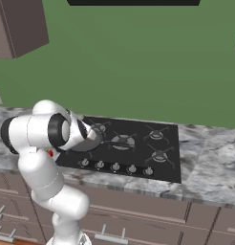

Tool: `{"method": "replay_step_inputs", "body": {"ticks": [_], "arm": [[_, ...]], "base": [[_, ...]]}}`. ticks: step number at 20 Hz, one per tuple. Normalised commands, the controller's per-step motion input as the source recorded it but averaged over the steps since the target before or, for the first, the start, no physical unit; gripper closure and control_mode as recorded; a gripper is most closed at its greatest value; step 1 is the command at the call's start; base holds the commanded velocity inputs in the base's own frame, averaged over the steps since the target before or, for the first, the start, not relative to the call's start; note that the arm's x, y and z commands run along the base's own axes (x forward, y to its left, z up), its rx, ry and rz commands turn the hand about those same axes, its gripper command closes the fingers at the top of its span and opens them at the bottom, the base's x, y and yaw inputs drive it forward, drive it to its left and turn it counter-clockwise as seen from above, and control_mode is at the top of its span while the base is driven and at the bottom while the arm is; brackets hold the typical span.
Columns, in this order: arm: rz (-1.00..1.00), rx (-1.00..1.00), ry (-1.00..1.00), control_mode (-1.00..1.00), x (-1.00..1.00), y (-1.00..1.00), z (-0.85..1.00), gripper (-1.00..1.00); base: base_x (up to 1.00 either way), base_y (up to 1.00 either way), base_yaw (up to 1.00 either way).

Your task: Place the pan on the front left burner on the stove. Then place the tomato and the onion in the pan and turn on the front left burner.

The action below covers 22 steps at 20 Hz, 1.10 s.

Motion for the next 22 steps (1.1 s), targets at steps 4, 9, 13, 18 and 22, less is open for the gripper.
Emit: {"method": "replay_step_inputs", "body": {"ticks": [4, 9, 13, 18, 22], "arm": [[0.00, 0.00, 0.00, -1.00, 0.05, 0.02, -0.16, 1.00], [0.00, 0.00, 0.00, -1.00, 0.07, 0.00, -0.17, 1.00], [0.00, 0.00, 0.00, -1.00, 0.15, 0.05, -0.13, 1.00], [0.00, 0.00, 0.00, -1.00, 0.20, 0.06, -0.07, -1.00], [0.00, 0.00, 0.00, -1.00, 0.09, 0.00, -0.01, -1.00]], "base": [[0.00, 0.00, 0.00], [0.00, 0.00, 0.00], [0.00, 0.00, 0.00], [0.00, 0.00, 0.00], [0.00, 0.00, 0.00]]}}
